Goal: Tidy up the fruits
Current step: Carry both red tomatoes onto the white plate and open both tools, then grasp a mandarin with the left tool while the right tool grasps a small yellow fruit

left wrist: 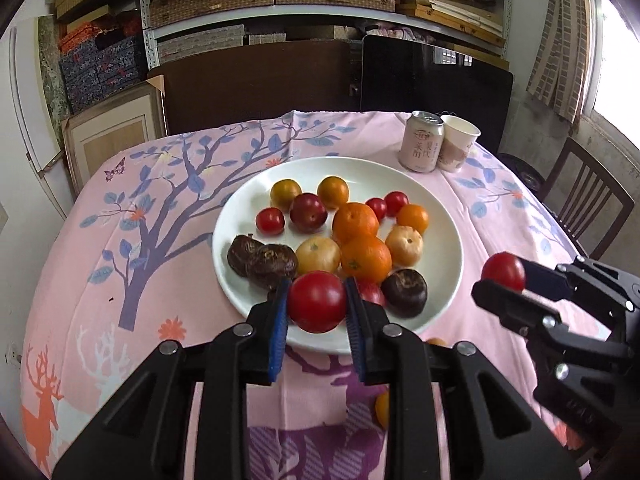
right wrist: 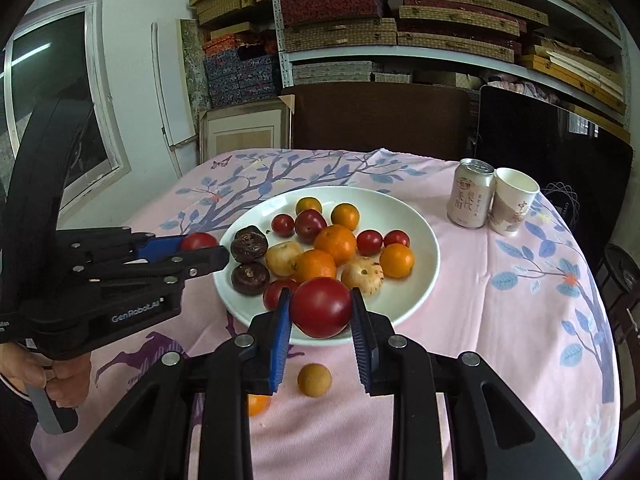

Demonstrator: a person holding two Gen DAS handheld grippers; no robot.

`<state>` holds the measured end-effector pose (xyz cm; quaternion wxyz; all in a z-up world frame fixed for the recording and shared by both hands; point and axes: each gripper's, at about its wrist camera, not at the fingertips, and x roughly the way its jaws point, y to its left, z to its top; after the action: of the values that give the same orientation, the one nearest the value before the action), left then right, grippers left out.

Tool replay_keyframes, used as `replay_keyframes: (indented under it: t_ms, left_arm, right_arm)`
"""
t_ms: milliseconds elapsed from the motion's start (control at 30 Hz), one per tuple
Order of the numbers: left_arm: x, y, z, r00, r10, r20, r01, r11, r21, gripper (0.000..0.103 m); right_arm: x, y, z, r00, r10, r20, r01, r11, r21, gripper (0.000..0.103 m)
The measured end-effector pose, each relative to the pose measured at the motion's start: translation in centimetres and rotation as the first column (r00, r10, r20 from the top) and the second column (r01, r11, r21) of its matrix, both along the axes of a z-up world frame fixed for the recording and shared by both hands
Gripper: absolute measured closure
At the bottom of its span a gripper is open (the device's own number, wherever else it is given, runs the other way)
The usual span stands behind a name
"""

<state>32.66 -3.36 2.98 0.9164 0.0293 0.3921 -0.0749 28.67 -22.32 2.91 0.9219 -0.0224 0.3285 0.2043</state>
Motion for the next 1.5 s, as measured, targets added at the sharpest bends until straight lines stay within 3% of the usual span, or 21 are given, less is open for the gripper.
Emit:
replay_keyframes:
  t_ms: [367,400,433,500,833,1133,1500]
  left_arm:
    - [6.4,-0.5,-3.4,0.998,0.054,-0.037,-0.053,0.998,0.016,0.075]
    - [6.7,-0.5,-3.5,0.997,0.062,-0.036,-0.061,0.998,0.02,0.073]
    - [6.9,-0.5,-3.7,0.997,0.065,-0.041,-0.065,0.998,0.013,0.069]
    - [6.9,-0.4,-3.9,0.995,0.089,-0.045,-0.089,0.996,0.008,0.042]
    - [4.9,0.7,-3.0,0.992,0.125,-0.031,-0.126,0.992,-0.02,0.029]
    - [-0.3,1.1,-2.5,0.992,0.125,-0.028,-0.125,0.992,-0.032,0.027]
    - [-6.2,-1.3,-5.1,0.996,0.05,-0.077,-0.05,0.999,0.006,0.027]
  right_arm:
    - [5.8,2.6,-3.7,0.998,0.01,-0.059,-0.014,0.998,-0.061,0.072]
    - [6.1,2.7,-4.0,0.998,0.003,-0.057,-0.007,0.998,-0.066,0.066]
    - [6.2,2.8,-4.2,0.998,-0.002,-0.055,-0.002,0.997,-0.076,0.044]
    - [6.0,2.8,-4.2,0.999,-0.032,-0.019,0.03,0.995,-0.096,0.036]
    - [4.3,0.2,-3.4,0.996,-0.068,-0.05,0.067,0.998,-0.009,0.036]
    - [0.7,-3.5,-2.9,0.986,-0.12,-0.114,0.128,0.989,0.069,0.036]
    - [-4.0,-6.0,-5.0,0.972,-0.184,-0.144,0.2,0.973,0.112,0.035]
